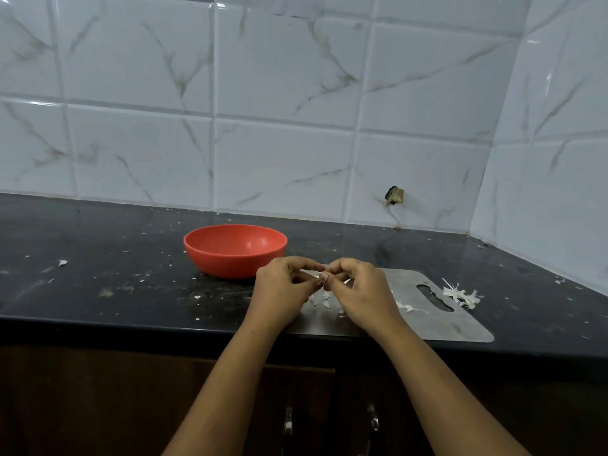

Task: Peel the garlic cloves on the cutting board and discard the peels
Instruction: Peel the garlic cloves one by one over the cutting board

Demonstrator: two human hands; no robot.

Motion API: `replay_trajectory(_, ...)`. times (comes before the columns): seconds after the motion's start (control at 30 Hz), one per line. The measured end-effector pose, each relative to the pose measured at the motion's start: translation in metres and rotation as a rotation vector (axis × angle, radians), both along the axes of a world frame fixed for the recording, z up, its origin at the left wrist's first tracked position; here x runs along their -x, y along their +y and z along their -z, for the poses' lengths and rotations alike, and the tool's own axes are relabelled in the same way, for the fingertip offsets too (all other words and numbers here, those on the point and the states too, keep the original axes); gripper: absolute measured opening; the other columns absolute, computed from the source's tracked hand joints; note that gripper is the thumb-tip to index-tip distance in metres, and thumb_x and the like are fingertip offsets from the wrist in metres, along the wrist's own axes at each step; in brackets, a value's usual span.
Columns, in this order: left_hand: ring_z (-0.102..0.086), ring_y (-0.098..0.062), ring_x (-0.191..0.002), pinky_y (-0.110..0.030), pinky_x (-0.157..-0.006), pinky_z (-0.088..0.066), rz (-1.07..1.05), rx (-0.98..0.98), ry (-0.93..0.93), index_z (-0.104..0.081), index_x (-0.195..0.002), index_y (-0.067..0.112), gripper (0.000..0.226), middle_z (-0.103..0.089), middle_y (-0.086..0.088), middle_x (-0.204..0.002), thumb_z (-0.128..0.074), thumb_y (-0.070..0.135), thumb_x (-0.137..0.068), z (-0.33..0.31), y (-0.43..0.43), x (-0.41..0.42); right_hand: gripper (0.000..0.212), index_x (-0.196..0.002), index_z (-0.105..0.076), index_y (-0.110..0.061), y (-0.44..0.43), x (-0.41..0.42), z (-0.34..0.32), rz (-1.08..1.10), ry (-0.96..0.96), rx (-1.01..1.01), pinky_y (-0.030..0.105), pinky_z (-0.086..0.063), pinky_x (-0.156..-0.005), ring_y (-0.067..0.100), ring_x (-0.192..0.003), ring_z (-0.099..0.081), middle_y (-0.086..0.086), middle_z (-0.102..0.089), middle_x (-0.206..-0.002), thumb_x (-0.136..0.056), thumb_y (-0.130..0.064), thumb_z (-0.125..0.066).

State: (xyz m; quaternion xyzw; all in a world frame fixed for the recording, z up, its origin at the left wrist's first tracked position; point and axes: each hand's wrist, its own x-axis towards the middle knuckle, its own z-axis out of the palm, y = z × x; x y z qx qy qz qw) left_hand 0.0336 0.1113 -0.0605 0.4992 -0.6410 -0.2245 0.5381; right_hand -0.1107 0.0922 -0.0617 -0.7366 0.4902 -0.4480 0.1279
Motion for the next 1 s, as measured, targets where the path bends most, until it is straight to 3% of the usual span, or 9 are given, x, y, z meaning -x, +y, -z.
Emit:
replay_trajectory(0.17,-0.063,0.007,-0.061,-0.006,-0.056,-0.047,0.029,-0.004,0.017,-0.074,-0.096,0.018,0.016,-0.07,0.007,-0.071,-0.075,0.013,-0.081,-0.001,0.002,0.001,0.014,-0.078,-0.067,-0.029,0.0,0.0,0.001,-0.027,-0.011,0.024,0.037,-0.057,-0.069,0.005,-0.071,-0.064,-0.009,-0.069,-0.075,-0.091,-0.025,-0.064)
replay_trajectory(0.4,-0.064,-0.001,-0.063,-0.018,-0.064,-0.055,-0.01,-0.013,-0.008,-0.073,-0.092,0.023,0.015,-0.071,0.005,-0.076,-0.07,0.01,-0.085,-0.002,0.0,0.001,0.017,-0.081,-0.062,-0.028,0.0,-0.001,-0.001,-0.013,0.014,0.043,0.04,-0.055,-0.065,0.011,-0.064,-0.06,-0.01,-0.065,-0.071,-0.096,-0.021,-0.055)
replay_trajectory(0.5,-0.065,-0.002,-0.065,-0.024,-0.068,-0.057,-0.027,-0.014,0.045,-0.072,-0.084,0.024,0.013,-0.071,0.004,-0.075,-0.07,0.012,-0.083,-0.001,-0.003,0.0,0.022,-0.081,-0.059,-0.025,-0.001,0.0,0.0,0.012,-0.125,0.019,0.04,-0.052,-0.065,0.015,-0.06,-0.058,-0.009,-0.065,-0.069,-0.098,-0.016,-0.049)
replay_trajectory(0.6,-0.058,-0.003,-0.057,-0.03,-0.067,-0.058,-0.053,-0.03,0.099,-0.069,-0.081,0.017,0.007,-0.067,0.0,-0.07,-0.064,0.011,-0.083,0.0,-0.004,-0.001,0.026,-0.084,-0.06,-0.023,-0.002,0.003,0.0,0.073,-0.326,0.014,0.029,-0.047,-0.062,0.01,-0.06,-0.055,-0.005,-0.064,-0.073,-0.099,-0.01,-0.043)
replay_trajectory(0.77,-0.051,-0.009,-0.061,-0.025,-0.061,-0.052,-0.067,-0.073,0.087,-0.065,-0.084,0.012,0.008,-0.063,-0.004,-0.073,-0.059,0.015,-0.089,0.0,-0.005,-0.001,0.017,-0.089,-0.063,-0.019,-0.005,0.006,0.001,0.162,-0.429,0.07,0.007,-0.042,-0.064,0.0,-0.079,-0.056,-0.011,-0.062,-0.085,-0.093,-0.005,-0.055)
replay_trajectory(0.87,-0.05,-0.009,-0.06,-0.028,-0.062,-0.049,-0.059,-0.099,0.042,-0.067,-0.085,0.013,0.009,-0.069,-0.005,-0.079,-0.062,0.017,-0.09,-0.002,-0.006,-0.001,0.016,-0.086,-0.062,-0.022,-0.005,0.006,0.0,0.165,-0.485,0.073,0.009,-0.043,-0.061,0.005,-0.072,-0.057,-0.008,-0.064,-0.079,-0.095,-0.011,-0.055)
replay_trajectory(1.0,-0.051,-0.005,-0.062,-0.008,-0.053,-0.037,-0.066,-0.078,-0.064,-0.066,-0.087,0.015,0.009,-0.067,0.003,-0.076,-0.06,0.017,-0.093,-0.011,-0.011,-0.005,0.019,-0.085,-0.06,-0.022,-0.008,0.016,-0.005,0.176,-0.6,0.01,0.022,-0.046,-0.06,0.01,-0.062,-0.054,-0.003,-0.063,-0.073,-0.097,-0.009,-0.051)
